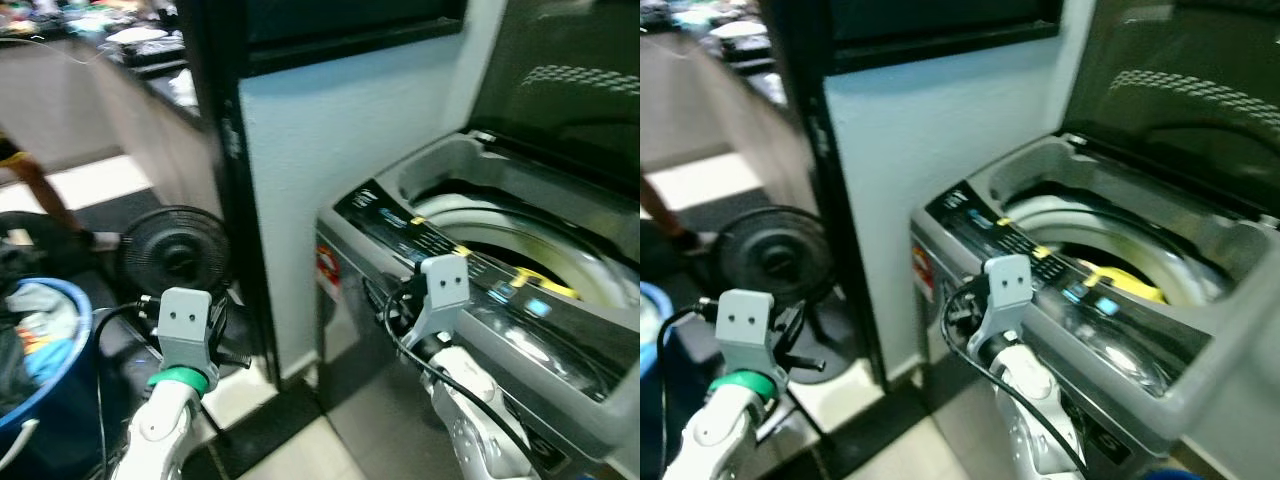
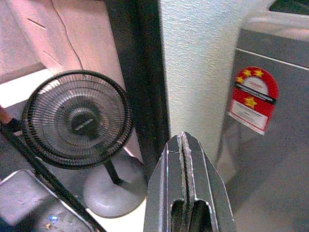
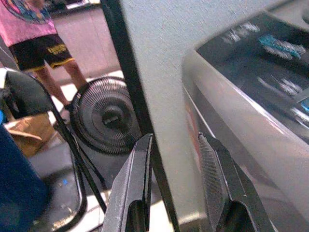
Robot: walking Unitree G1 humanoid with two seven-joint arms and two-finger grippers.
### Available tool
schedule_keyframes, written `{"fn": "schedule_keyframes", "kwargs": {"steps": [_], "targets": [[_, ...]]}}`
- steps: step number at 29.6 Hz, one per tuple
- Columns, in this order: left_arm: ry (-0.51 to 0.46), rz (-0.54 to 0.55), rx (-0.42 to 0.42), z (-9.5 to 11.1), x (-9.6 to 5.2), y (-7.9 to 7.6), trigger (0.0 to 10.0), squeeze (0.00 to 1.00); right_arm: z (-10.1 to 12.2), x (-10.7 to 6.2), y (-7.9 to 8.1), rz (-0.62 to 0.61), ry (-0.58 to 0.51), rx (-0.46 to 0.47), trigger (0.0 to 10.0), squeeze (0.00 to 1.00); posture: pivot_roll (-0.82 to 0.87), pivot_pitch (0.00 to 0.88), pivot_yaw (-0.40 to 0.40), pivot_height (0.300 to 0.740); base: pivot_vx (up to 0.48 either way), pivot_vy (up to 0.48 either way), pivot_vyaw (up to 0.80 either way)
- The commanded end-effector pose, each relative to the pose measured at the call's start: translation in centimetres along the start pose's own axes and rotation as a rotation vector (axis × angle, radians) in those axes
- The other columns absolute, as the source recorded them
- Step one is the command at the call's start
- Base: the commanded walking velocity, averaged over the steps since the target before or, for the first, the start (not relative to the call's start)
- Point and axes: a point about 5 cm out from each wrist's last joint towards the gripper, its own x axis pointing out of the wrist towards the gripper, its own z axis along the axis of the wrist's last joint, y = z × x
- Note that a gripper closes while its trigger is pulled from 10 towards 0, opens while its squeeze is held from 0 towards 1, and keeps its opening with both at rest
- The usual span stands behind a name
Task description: Clothes washing
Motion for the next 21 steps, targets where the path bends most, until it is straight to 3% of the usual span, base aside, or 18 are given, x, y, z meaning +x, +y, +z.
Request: {"fn": "schedule_keyframes", "kwargs": {"steps": [1, 9, 14, 21], "targets": [[0.017, -0.02, 0.023, -0.5, -0.2, 0.0, 10.0, 0.0, -0.3, 0.0, 0.0, -0.003, 0.014, -0.02, 10.0, 0.0, -0.03, 0.001, 0.06, 0.74, 0.0, 0.0, 0.8], [0.074, -0.048, 0.116, -2.9, -1.7, -0.1, 10.0, 0.0, -2.6, -1.0, -1.3, -0.065, 0.066, -0.005, 10.0, 0.0, -0.01, 0.0, 0.082, 0.74, 0.0, 0.0, 0.8], [0.067, 0.001, 0.089, -3.3, -1.7, 0.5, 10.0, 0.0, -3.7, -1.5, -1.5, -0.065, 0.077, 0.038, 10.0, 0.0, -0.01, 0.0, 0.096, 0.74, 0.0, 0.0, 0.8], [0.043, 0.01, 0.067, -2.9, -1.1, 0.5, 10.0, 0.0, -3.4, -1.8, -0.9, -0.024, 0.056, 0.067, 10.0, 0.0, -0.04, 0.0, 0.099, 0.74, 0.0, 0.0, 0.8]]}}
